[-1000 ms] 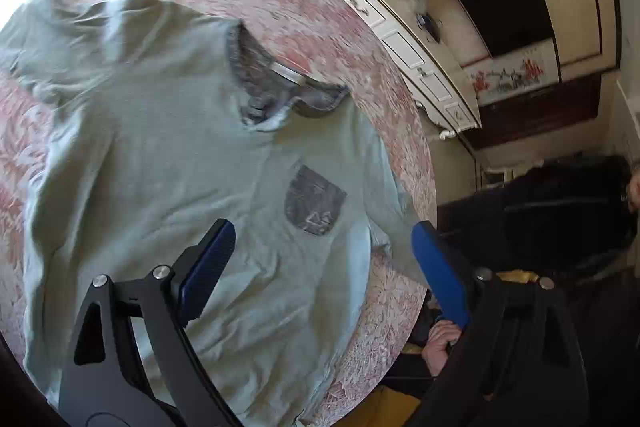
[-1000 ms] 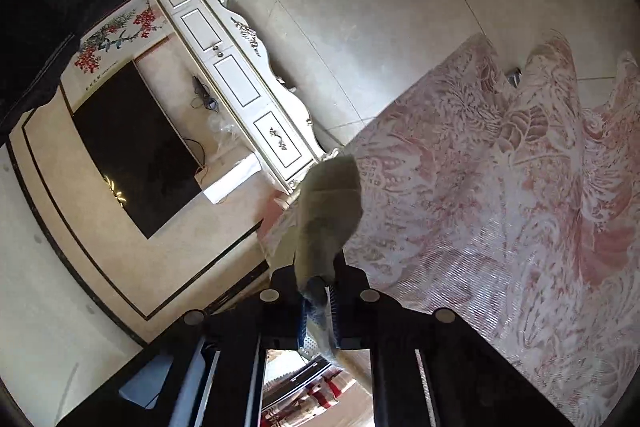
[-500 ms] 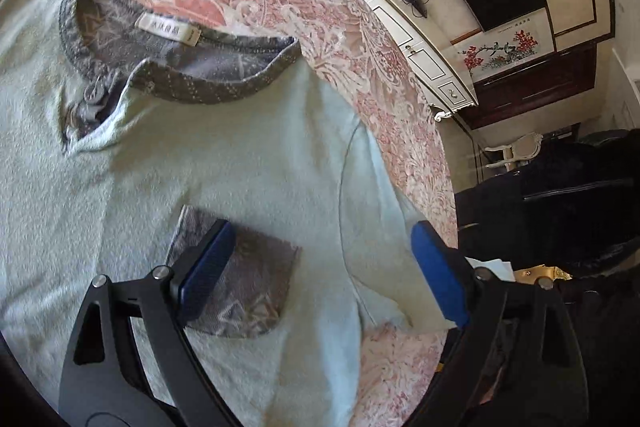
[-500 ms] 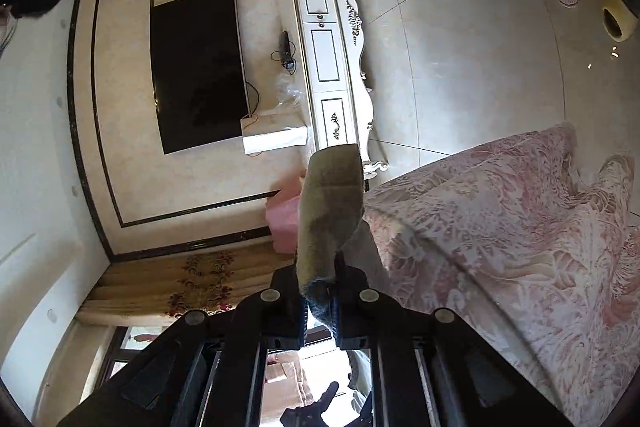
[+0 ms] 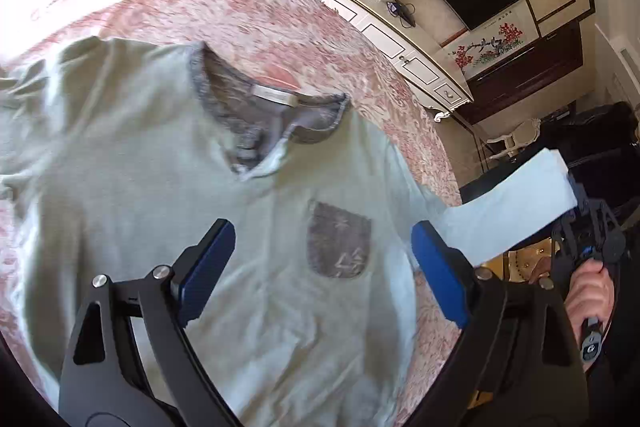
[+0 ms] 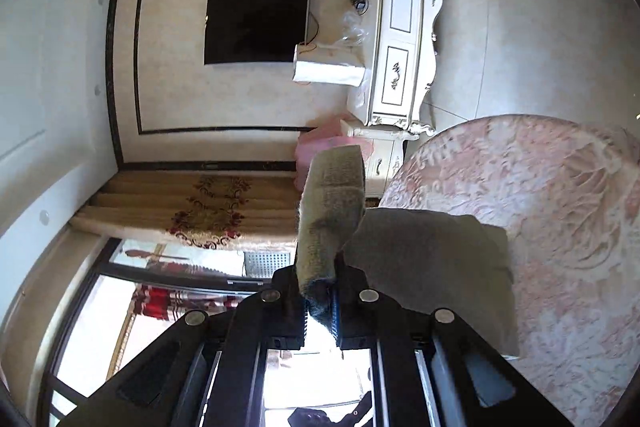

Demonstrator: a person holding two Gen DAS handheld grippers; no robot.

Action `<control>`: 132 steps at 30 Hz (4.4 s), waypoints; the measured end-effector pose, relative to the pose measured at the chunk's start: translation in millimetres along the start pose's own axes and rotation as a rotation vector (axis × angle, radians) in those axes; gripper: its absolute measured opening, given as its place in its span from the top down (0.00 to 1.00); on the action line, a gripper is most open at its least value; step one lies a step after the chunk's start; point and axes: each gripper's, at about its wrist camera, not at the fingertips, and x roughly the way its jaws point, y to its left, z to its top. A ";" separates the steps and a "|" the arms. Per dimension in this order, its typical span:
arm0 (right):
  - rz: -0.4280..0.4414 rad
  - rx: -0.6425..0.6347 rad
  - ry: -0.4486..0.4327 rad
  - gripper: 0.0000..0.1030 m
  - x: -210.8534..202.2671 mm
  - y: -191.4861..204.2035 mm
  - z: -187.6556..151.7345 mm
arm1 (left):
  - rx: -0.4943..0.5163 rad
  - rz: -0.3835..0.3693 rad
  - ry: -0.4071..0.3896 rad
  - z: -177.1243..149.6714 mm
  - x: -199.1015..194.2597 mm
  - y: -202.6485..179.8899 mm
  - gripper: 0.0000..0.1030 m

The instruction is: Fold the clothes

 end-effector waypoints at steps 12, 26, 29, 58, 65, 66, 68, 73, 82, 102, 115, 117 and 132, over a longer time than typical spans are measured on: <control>-0.231 -0.492 0.479 0.92 198.7 44.0 -195.0 | -0.212 0.037 -0.105 -16.7 -111.6 139.7 0.12; -0.551 -0.804 0.743 0.85 262.0 -16.2 -321.5 | -0.359 0.024 -0.198 -11.8 -139.4 222.2 0.12; -0.533 -0.796 0.763 0.68 262.1 -6.2 -323.7 | -0.378 0.013 -0.210 -13.0 -139.6 229.8 0.12; -0.577 -1.033 0.675 0.49 222.0 78.0 -347.7 | -1.272 -0.581 -0.369 -48.5 -89.6 447.7 0.11; -0.520 -1.193 0.729 0.49 232.0 116.5 -399.2 | -1.318 -0.673 -0.286 -45.2 -61.3 449.9 0.11; -0.518 -1.208 0.742 0.49 235.0 118.8 -406.1 | -1.317 -0.673 -0.286 -42.8 -60.2 449.8 0.11; -0.517 -1.222 0.772 0.49 240.0 118.8 -417.7 | -1.323 -0.690 -0.279 -38.3 -53.7 449.4 0.11; -0.520 -1.247 0.824 0.49 245.9 114.0 -439.0 | -1.342 -0.715 -0.284 -30.7 -39.8 452.5 0.11; -0.535 -1.251 0.863 0.49 243.8 109.3 -451.6 | -1.275 -0.630 -0.253 -16.6 -40.2 454.6 0.85; -0.607 -1.096 0.750 0.49 211.8 105.8 -388.2 | -0.553 -0.206 -0.738 32.0 -180.4 325.4 0.97; -0.673 -0.928 0.575 0.49 145.0 93.7 -297.2 | 0.379 0.280 -0.640 47.8 -116.9 64.8 0.97; -0.687 -0.903 0.548 0.49 132.6 88.6 -282.5 | 0.522 0.310 -0.585 37.5 -86.9 28.6 0.97; -0.735 -0.738 0.406 0.49 59.3 53.5 -203.3 | 1.150 0.438 -0.270 -73.2 78.0 -109.3 0.96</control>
